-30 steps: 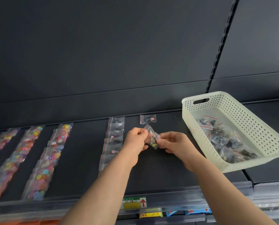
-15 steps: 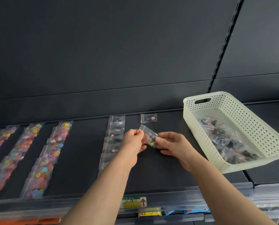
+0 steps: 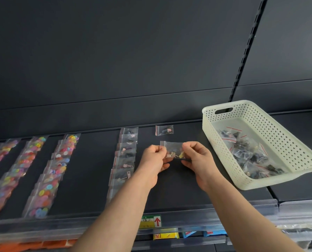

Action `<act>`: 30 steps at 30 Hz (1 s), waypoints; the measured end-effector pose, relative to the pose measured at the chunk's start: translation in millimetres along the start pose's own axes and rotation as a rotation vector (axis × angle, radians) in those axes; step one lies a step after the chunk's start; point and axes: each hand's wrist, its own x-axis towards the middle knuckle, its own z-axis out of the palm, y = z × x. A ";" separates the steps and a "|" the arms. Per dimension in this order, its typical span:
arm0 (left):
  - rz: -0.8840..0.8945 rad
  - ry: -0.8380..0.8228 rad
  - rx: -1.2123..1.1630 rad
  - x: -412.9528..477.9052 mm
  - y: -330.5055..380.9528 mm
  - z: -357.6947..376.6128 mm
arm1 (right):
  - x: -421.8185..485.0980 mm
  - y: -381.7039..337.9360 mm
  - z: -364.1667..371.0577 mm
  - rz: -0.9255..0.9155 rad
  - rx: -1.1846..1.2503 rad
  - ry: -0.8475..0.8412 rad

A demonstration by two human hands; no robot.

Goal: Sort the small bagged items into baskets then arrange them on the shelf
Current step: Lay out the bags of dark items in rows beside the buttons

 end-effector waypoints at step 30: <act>0.171 0.241 0.629 89.9 9.2 -9.9 | 100.6 -1.4 29.2 -0.124 -1.089 0.290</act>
